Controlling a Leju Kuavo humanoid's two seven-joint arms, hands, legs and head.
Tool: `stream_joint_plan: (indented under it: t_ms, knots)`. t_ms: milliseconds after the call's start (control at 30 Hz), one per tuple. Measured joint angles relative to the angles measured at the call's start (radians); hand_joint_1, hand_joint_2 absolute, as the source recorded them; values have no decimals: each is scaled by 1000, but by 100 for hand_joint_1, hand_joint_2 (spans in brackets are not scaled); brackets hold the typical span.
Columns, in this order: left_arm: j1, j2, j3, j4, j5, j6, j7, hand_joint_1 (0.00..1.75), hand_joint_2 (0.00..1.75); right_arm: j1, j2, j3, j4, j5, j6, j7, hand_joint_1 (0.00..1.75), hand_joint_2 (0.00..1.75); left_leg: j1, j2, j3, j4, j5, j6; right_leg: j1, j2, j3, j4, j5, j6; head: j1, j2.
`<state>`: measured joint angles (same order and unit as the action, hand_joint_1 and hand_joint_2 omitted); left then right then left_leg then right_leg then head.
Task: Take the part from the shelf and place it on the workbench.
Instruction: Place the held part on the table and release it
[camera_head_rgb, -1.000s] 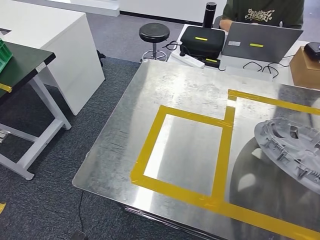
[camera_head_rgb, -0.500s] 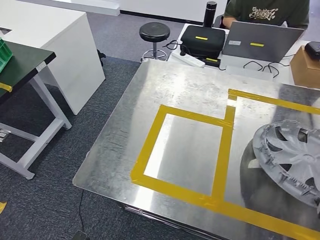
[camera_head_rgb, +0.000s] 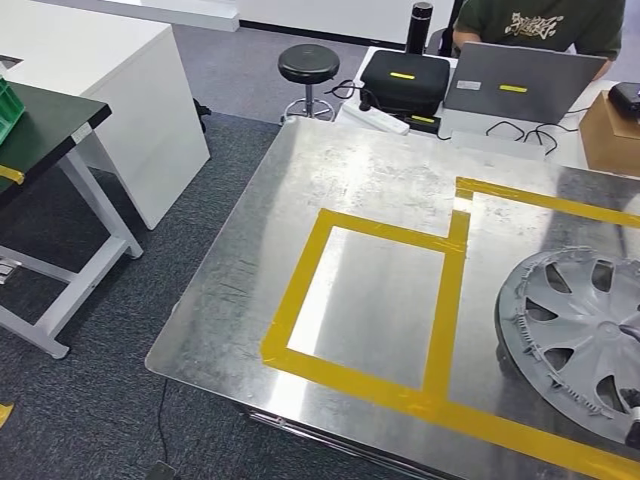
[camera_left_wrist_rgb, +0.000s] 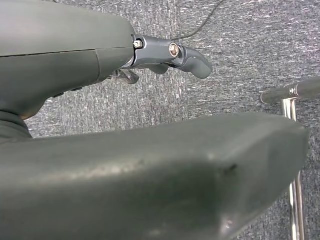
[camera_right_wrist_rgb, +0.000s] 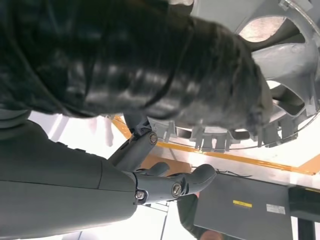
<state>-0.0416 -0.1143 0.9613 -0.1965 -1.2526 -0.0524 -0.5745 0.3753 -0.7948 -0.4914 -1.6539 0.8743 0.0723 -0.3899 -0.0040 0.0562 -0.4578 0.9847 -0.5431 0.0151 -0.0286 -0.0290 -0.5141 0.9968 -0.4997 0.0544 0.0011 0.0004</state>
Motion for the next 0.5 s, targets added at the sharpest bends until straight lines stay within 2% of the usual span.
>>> stream_joint_plan:
  t_ms: [100, 167, 233, 300, 400, 467, 500]
  knots:
    - [0, 0, 0, 0, -3, 0, 0, 0, 0, -11, 18, -4, 4, 12, -39, -13, 0, 0, 0, 0, 0, 0, 0, 0, 0, 0, 0, 0, 0, 0, 0, 0]
    - [0, -2, 0, 0, -7, 2, 0, 0, 0, -40, 67, -18, 8, 0, -131, -55, 0, 0, 0, 1, 0, 0, 1, 0, 1, 1, -1, 0, 1, 0, 0, 0]
    - [-1, -7, 0, 0, -12, 6, 0, 0, 0, -82, 158, -37, 10, -82, -232, -119, 0, 0, 0, 1, 0, 0, 1, -1, 2, 2, -2, 0, 1, -1, 0, 0]
    - [-2, -12, 1, 0, -16, 10, 1, 0, 0, -118, 260, -46, 5, -228, -289, -177, 0, 0, 1, 1, -1, 0, 2, -2, 3, 2, -2, 0, 2, -1, 0, 0]
    - [-5, -18, 3, 0, -20, 13, 2, 0, 0, -152, 420, -41, -29, -490, -318, -225, 0, 0, 2, 1, -3, -1, 3, -3, 3, 2, -3, 0, 2, -1, 0, 0]
    - [-5, -20, 5, 0, -23, 15, 2, 0, 0, -160, 508, -30, -68, -624, -318, -249, 0, 0, 3, 1, -4, -1, 4, -5, 4, 2, -4, 1, 2, -2, 0, 0]
    - [-6, -21, 6, 0, -25, 15, 2, 0, 0, -162, 543, -25, -89, -672, -317, -259, 44, 0, 3, 1, -5, -1, 4, -5, 4, 2, -4, 1, 3, -2, 0, 0]
